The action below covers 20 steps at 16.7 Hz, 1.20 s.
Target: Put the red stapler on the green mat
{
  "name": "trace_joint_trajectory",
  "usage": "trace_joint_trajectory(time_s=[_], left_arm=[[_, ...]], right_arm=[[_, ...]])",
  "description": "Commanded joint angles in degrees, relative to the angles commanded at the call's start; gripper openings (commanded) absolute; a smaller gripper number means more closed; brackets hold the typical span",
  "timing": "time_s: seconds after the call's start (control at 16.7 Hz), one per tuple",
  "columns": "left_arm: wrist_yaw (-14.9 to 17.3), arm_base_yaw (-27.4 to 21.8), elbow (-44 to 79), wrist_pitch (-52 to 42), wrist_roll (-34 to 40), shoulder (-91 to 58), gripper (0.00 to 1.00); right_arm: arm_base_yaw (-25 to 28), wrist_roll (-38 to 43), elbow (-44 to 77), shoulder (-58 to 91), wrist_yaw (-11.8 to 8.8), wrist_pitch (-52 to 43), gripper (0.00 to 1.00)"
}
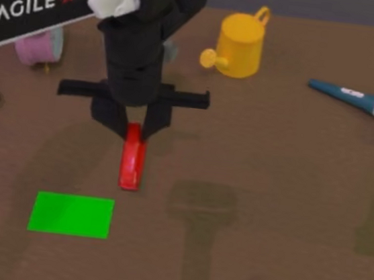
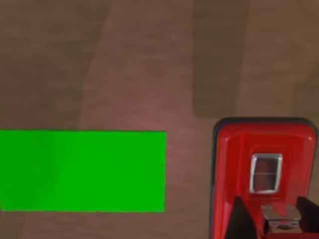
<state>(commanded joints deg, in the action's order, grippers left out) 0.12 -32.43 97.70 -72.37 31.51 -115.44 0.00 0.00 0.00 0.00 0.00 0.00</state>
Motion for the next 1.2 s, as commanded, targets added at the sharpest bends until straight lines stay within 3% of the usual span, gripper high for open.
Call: trace_joint_trajectory(time_s=[0.36,0.9,1.2], left_arm=[[0.26,0.81,-4.75,0.58,-24.27,3.51,0.0],[0.76,2.91,-16.73,2.46,-74.93,11.9,0.0],[1.0,4.02,-21.31,4.78,-91.1,17.07,0.0]], right_arm=[[0.0,0.0,0.0,0.0,0.0,0.0,1.0],[0.0,0.0,0.0,0.0,0.0,0.0,1.0],[0.0,0.0,0.0,0.0,0.0,0.0,1.0]])
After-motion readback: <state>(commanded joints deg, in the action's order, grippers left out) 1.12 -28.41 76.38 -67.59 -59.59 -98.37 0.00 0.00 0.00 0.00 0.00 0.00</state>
